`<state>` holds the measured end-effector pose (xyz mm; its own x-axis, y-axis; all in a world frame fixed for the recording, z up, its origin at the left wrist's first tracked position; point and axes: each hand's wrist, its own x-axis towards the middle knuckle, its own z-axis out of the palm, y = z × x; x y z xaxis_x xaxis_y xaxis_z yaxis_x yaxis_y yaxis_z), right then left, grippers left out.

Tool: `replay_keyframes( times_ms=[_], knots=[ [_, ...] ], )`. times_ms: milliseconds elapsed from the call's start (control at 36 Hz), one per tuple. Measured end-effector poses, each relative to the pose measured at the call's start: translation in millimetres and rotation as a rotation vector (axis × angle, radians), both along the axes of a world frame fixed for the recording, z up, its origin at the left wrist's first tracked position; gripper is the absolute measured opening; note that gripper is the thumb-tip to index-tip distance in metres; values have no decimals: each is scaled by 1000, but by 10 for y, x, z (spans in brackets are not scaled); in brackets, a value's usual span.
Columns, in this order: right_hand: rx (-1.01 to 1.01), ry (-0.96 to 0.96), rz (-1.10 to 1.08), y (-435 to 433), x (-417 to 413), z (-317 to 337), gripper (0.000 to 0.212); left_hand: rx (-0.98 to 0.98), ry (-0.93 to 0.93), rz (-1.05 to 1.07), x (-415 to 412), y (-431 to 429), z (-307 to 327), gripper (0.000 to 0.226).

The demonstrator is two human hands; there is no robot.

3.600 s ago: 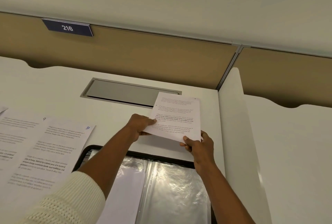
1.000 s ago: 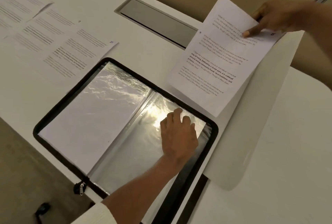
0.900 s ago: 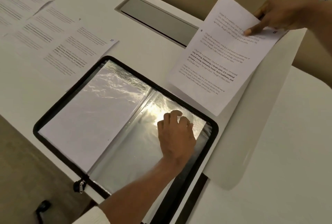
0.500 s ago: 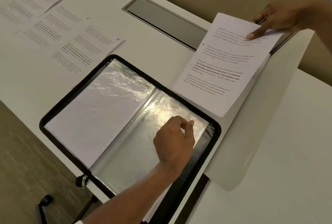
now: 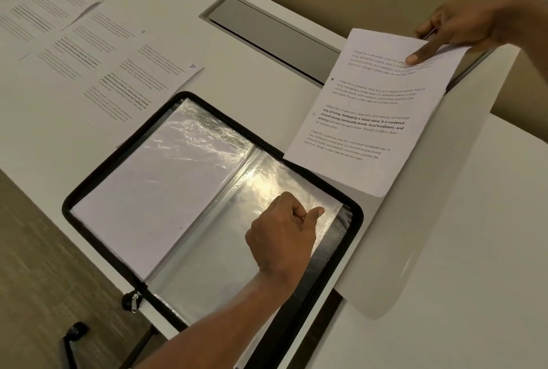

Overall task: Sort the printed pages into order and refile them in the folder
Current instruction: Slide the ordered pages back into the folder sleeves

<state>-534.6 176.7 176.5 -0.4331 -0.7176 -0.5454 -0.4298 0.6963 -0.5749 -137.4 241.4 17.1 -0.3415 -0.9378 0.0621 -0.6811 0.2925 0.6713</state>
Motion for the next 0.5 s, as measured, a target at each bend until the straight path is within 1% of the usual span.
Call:
replay_keyframes(
  times_ms=[139, 278, 417, 500],
  knots=[
    [35, 20, 44, -114, -17, 4, 27, -54, -11, 3, 0, 22, -27, 42],
    [137, 56, 136, -256, -2, -76, 31, -103, -16, -6, -9, 42, -36, 42],
    [139, 69, 152, -375, 49, -173, 23, -122, -20, -24, -16, 45, -43, 42],
    [129, 35, 158, -428, 109, -261, 21, -140, -39, -36, -11, 53, -49, 42]
  ],
)
